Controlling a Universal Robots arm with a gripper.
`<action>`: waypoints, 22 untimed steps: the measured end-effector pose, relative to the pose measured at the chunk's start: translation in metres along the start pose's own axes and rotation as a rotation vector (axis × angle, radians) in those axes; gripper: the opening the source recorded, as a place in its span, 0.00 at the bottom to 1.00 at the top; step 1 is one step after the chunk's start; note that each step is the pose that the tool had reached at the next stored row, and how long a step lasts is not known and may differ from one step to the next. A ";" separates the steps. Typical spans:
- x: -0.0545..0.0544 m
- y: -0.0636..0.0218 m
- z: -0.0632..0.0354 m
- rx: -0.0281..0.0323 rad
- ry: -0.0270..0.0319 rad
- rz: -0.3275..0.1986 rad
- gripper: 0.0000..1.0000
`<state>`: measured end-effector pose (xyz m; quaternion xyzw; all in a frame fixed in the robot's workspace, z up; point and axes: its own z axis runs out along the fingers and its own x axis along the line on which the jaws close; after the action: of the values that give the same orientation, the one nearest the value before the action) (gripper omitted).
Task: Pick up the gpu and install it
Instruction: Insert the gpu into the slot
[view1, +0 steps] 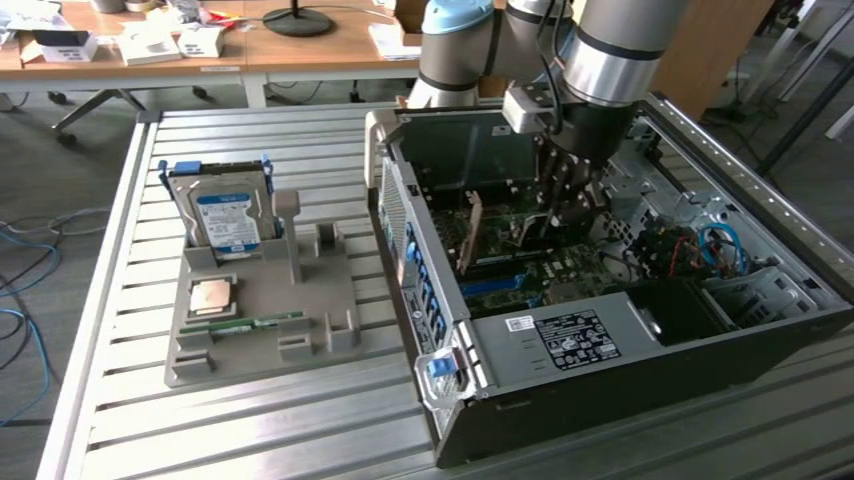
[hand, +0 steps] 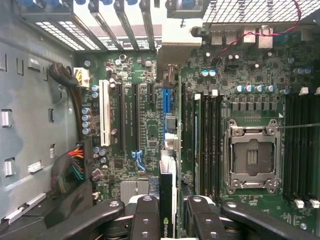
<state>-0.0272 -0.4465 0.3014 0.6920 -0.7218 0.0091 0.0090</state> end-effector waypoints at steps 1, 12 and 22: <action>0.000 0.0001 0.0000 0.0001 -0.0016 0.000 0.26; 0.000 0.0006 0.0013 0.0000 -0.0107 0.000 0.26; 0.002 0.0034 0.0014 0.0001 -0.0119 0.000 0.26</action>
<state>-0.0307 -0.4488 0.3001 0.6921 -0.7218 0.0050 0.0047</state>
